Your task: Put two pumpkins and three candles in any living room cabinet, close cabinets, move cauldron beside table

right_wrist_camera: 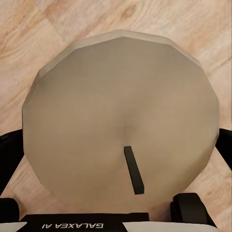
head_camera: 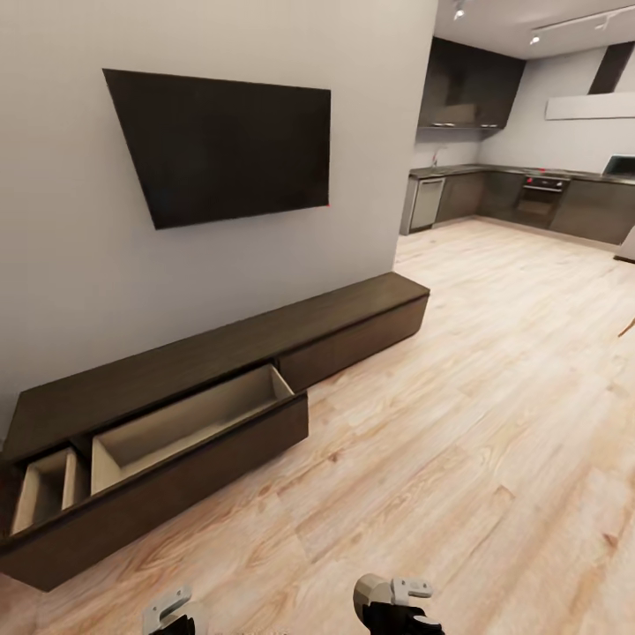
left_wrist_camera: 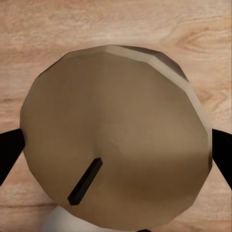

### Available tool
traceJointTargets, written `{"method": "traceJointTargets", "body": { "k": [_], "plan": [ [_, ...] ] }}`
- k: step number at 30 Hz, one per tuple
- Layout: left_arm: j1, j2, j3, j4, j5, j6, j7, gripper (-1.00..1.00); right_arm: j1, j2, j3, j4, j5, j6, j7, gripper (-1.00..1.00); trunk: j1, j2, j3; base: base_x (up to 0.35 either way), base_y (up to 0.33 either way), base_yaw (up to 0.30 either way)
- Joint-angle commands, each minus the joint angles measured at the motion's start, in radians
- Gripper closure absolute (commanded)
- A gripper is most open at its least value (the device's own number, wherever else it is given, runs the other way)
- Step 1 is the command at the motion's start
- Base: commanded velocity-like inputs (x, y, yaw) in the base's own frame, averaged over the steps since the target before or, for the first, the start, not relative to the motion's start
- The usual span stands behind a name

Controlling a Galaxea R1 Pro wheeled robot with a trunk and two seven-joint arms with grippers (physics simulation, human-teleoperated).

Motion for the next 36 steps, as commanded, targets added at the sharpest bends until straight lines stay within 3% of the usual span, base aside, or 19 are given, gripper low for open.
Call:
{"method": "traceJointTargets", "body": {
  "k": [1, 36],
  "plan": [
    [0.0, 0.0, 0.0, 0.0, 0.0, 0.0, 0.0, 1.0, 0.0, 0.0, 0.0, 0.0, 0.0, 0.0, 0.0, 1.0, 0.0, 0.0, 0.0, 0.0, -0.007, 0.291],
    [0.0, -0.005, 0.0, 0.0, -0.001, 0.0, 0.0, 1.0, 0.0, 0.0, 0.0, 0.0, 0.0, 0.0, 0.0, 1.0, 0.0, 0.0, 0.0, 0.024, -0.136, 0.291]
  ]
}}
